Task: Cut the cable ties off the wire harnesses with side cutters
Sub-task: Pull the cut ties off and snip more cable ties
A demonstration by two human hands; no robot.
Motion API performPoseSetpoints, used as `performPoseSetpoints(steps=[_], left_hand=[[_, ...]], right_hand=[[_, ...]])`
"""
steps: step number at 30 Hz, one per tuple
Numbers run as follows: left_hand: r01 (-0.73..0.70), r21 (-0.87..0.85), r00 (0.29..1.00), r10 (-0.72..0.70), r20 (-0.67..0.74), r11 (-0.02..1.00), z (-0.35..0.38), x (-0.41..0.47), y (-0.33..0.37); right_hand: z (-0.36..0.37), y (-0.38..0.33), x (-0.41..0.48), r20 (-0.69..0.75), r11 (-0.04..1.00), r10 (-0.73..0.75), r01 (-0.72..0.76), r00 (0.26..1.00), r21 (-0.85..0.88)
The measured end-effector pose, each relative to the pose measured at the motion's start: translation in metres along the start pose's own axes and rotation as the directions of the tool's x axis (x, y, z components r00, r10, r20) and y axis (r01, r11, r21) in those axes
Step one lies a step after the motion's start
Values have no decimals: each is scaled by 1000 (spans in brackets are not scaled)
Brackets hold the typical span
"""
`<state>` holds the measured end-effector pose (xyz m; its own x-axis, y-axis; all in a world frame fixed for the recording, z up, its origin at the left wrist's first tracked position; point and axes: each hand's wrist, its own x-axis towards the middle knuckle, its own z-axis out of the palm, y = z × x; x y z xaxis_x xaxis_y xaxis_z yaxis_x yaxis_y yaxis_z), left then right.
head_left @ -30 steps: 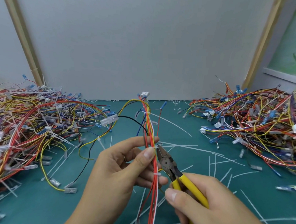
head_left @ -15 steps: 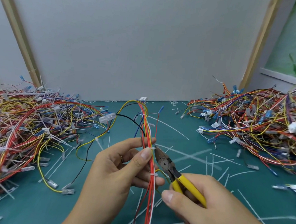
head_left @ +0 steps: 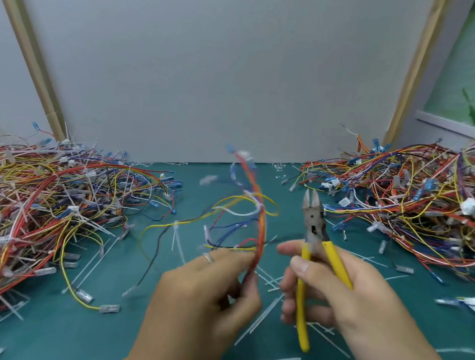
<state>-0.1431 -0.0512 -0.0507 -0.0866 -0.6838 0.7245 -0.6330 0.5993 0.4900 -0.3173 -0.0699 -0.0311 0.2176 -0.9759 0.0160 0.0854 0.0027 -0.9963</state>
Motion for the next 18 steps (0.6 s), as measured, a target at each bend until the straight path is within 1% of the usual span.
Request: performPoseSetpoints(steps=[2, 3, 6, 8, 14, 16, 18], left_hand=[[-179, 149, 983, 171, 66, 973, 3, -1, 1], [-245, 207, 969, 231, 89, 947, 3, -1, 1], [-327, 317, 944, 294, 149, 890, 1, 1, 2], [-337, 328, 940, 293, 178, 883, 0, 1, 3], [-306, 301, 948, 260, 184, 903, 0, -1, 3], [-275, 249, 956, 236, 175, 929, 0, -3, 3], [-181, 115, 980, 169, 106, 977, -2, -3, 3]], right_hand=[[-1, 0, 3, -4, 993, 42, -42, 999, 112], [-1, 1, 3, -5, 986, 60, -58, 998, 158], [-3, 5, 5, 4, 974, 60, -59, 998, 218], [-6, 8, 5, -8, 974, 56, -53, 998, 222], [-3, 7, 7, -25, 974, 51, -44, 998, 222], [-3, 7, 7, -28, 981, 28, -22, 999, 195], [-4, 8, 8, -40, 983, 16, -8, 999, 181]])
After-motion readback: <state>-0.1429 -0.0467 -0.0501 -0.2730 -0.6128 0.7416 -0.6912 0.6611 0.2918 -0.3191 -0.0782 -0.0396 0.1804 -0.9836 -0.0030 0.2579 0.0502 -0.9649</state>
